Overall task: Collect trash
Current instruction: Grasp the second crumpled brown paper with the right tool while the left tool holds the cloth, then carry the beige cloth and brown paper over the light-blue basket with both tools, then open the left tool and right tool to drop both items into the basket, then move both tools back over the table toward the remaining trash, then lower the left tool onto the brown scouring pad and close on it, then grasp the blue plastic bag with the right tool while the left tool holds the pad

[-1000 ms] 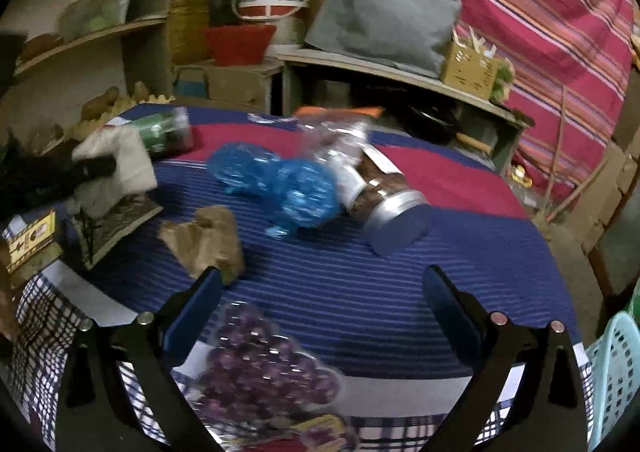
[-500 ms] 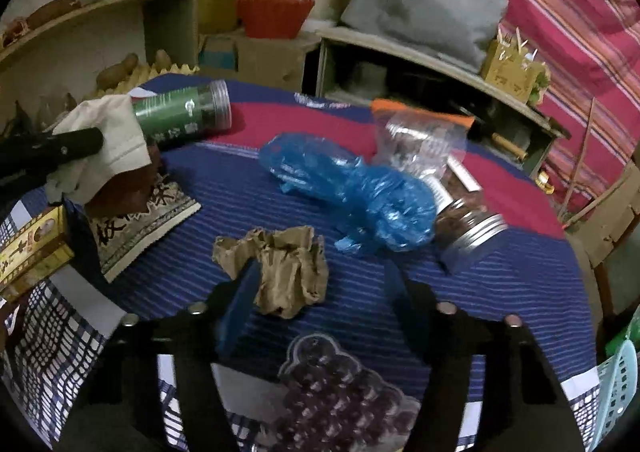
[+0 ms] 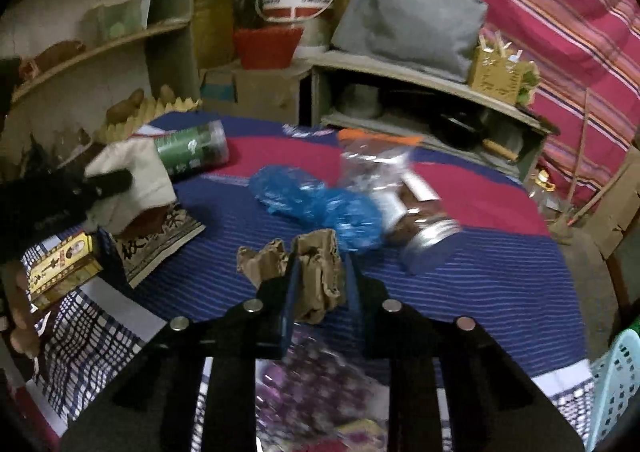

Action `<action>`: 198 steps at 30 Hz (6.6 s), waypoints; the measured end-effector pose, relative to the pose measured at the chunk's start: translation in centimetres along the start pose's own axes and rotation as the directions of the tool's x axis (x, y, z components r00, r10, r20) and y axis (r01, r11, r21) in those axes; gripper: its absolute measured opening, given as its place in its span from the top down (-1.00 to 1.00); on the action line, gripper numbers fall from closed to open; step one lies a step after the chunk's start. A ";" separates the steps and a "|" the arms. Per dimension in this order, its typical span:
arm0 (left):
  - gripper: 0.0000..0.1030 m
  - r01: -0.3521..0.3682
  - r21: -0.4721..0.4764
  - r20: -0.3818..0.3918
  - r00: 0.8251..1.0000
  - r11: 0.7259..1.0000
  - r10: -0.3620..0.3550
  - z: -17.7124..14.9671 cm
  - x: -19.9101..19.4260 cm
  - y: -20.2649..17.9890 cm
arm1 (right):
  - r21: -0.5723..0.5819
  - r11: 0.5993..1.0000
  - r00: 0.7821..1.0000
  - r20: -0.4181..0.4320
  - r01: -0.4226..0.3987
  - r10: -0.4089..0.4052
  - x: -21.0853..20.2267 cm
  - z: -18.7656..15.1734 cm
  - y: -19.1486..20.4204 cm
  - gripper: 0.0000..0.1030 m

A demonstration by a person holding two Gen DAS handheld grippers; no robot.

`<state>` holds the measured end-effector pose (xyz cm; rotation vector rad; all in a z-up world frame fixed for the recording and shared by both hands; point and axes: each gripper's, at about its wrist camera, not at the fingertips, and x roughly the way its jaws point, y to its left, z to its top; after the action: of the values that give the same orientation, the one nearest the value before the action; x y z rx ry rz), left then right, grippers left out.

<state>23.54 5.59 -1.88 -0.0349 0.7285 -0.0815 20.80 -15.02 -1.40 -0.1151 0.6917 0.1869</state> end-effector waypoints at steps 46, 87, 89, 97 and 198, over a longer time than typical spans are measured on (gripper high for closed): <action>0.55 0.433 0.437 -0.058 0.889 0.789 -0.455 -7.9 -5.7 -41.0 | 0.440 0.823 0.912 0.023 0.358 -0.409 -20.7 -15.6 -31.2 0.55; -0.87 0.309 0.359 0.111 0.923 0.881 -0.369 -4.8 -6.8 -40.4 | 0.518 0.774 0.909 -0.015 0.363 -0.416 -18.5 -17.5 -35.7 0.22; -0.89 0.293 0.348 0.130 0.926 0.891 -0.355 -4.4 -7.2 -39.4 | 0.522 0.764 0.901 -0.019 0.378 -0.433 -18.4 -17.5 -35.7 -0.22; -0.89 0.235 0.285 0.163 0.943 0.929 -0.289 -3.4 -7.5 -34.4 | 0.535 0.761 0.898 0.010 0.367 -0.440 -19.0 -17.6 -34.2 -0.46; -0.42 -0.195 -0.011 0.026 0.980 0.981 0.196 0.9 1.3 0.1 | 0.048 0.998 0.999 -0.034 -0.035 0.037 4.1 1.6 -2.5 0.47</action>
<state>25.10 5.62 -2.12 0.0277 0.7019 0.1100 25.36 -16.70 -2.70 -0.0611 0.7331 0.2034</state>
